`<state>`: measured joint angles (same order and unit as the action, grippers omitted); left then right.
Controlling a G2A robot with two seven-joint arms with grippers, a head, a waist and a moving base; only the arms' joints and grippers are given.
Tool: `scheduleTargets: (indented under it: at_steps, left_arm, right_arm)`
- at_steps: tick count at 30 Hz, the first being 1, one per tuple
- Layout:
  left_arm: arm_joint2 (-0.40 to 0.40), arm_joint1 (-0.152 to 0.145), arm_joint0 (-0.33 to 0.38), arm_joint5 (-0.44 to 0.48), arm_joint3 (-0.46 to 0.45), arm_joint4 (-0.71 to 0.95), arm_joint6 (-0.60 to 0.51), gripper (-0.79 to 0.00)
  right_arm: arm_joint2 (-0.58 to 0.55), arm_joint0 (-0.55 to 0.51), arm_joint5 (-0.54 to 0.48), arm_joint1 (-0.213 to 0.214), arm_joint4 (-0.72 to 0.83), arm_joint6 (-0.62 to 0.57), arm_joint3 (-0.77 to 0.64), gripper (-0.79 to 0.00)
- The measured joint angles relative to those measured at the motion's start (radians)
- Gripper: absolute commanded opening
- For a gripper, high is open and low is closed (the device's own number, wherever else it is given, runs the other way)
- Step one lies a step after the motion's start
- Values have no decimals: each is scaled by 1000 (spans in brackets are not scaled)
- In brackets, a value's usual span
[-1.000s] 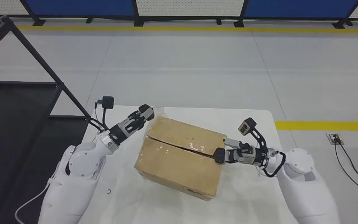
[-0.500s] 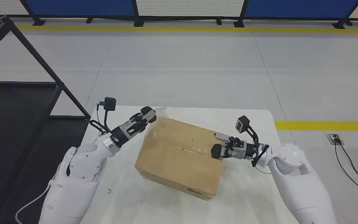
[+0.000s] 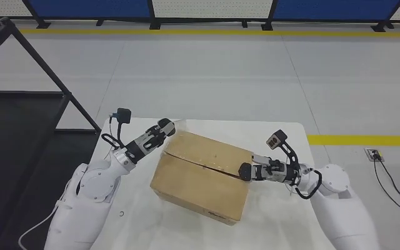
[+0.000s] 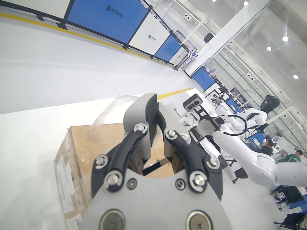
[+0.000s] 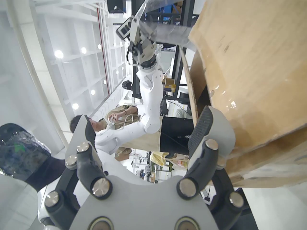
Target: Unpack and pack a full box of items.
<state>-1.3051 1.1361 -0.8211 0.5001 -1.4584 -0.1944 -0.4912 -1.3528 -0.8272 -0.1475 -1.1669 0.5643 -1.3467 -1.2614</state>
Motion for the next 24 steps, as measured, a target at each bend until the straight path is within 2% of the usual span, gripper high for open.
scheduleTargets:
  at_steps: [10, 24]
  left_arm:
    - [13, 1, 11, 5, 11, 3, -4, -785]
    - [24, 1, 14, 8, 2, -4, -13, -785]
  right_arm:
    - [-56, -105, 26, 17, 50, 68, -106, 0]
    - [-8, -99, 83, 29, -88, 122, -111, 0]
